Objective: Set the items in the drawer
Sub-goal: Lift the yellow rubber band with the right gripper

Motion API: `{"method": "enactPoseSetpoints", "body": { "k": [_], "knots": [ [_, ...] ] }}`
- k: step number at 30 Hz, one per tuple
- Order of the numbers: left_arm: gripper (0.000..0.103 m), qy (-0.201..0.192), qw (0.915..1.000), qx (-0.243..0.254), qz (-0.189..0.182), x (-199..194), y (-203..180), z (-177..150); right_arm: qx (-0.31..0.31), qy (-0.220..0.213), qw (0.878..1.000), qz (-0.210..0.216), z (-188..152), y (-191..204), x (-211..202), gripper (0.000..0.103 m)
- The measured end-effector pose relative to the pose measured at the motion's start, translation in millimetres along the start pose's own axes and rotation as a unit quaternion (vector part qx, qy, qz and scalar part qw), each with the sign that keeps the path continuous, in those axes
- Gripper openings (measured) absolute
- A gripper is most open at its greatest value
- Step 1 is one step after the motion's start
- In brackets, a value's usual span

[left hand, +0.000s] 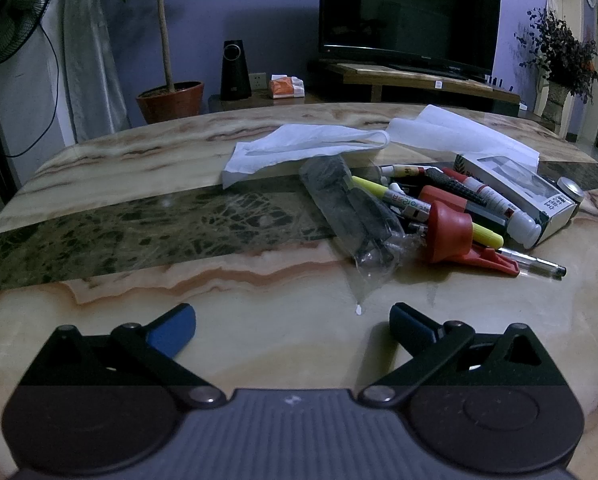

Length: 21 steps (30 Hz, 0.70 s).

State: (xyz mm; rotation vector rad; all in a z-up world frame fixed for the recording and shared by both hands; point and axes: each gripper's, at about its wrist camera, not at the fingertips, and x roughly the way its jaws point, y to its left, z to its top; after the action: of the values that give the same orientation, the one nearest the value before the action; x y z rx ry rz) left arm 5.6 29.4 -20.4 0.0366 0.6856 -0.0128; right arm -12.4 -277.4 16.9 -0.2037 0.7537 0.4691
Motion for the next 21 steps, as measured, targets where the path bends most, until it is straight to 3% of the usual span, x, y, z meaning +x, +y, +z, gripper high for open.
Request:
{"method": "enactPoseSetpoints", "body": {
  "k": [3,8,11,14,15,18,21],
  "knots": [
    [0.103,0.000,1.0000,0.000,0.000,0.0,0.0,0.0,-0.002,0.001,1.000,0.002,-0.6,0.5,-0.1,0.007],
    [0.103,0.000,1.0000,0.000,0.000,0.0,0.0,0.0,-0.005,0.004,1.000,0.005,-1.6,1.2,-0.3,0.027],
    [0.103,0.000,1.0000,0.000,0.000,0.0,0.0,0.0,-0.006,0.005,1.000,0.006,-2.2,1.7,-0.5,0.027],
    [0.103,0.000,1.0000,0.000,0.000,0.0,-0.1,0.0,-0.008,0.006,1.000,0.008,-2.8,2.1,-0.6,0.023],
    [0.103,0.000,1.0000,0.000,0.000,0.0,-0.1,-0.1,-0.008,0.007,1.000,0.009,-3.0,2.3,-0.7,0.014],
    [0.103,0.000,1.0000,0.000,0.000,0.0,-0.1,-0.1,-0.010,0.008,1.000,0.010,-3.6,2.7,-0.8,0.001],
    [0.103,0.000,1.0000,0.000,0.000,0.1,0.0,0.0,-0.012,0.009,1.000,0.012,-4.2,3.2,-0.9,0.001]
  ]
}}
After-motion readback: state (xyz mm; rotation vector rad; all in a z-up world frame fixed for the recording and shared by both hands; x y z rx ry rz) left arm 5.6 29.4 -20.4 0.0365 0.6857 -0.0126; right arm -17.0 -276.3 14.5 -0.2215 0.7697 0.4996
